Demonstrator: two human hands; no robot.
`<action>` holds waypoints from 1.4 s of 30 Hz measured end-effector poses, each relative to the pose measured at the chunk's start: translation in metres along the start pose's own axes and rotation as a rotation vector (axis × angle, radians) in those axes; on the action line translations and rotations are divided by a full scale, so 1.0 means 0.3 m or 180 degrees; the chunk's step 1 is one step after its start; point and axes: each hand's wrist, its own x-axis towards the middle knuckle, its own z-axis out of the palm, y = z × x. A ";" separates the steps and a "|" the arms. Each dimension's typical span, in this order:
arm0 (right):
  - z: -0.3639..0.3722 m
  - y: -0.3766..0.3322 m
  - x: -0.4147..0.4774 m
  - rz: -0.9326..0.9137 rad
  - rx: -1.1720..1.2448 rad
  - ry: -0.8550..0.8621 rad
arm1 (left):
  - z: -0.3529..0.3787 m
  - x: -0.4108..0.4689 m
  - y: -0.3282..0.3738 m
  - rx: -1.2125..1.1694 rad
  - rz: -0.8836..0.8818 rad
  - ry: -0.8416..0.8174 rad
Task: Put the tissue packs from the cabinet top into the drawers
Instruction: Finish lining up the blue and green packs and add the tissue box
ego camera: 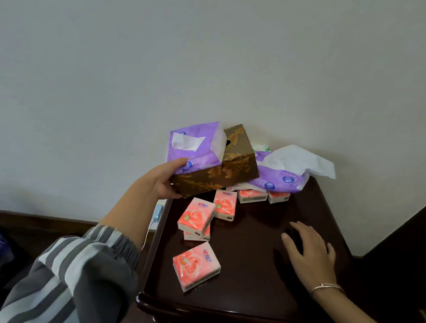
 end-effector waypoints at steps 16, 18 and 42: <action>-0.073 -0.577 0.377 0.0444 0.2367 -0.0323 | 0.032 -0.061 -0.011 -0.0590 0.0628 -0.0092; -0.124 -0.551 0.317 0.0277 0.2817 -0.0261 | 0.034 -0.119 -0.001 -0.0664 0.0937 -0.0211; -0.409 0.155 -0.920 0.2153 0.3350 -0.2731 | 0.011 -1.095 -0.799 -0.0451 -0.0314 -0.0296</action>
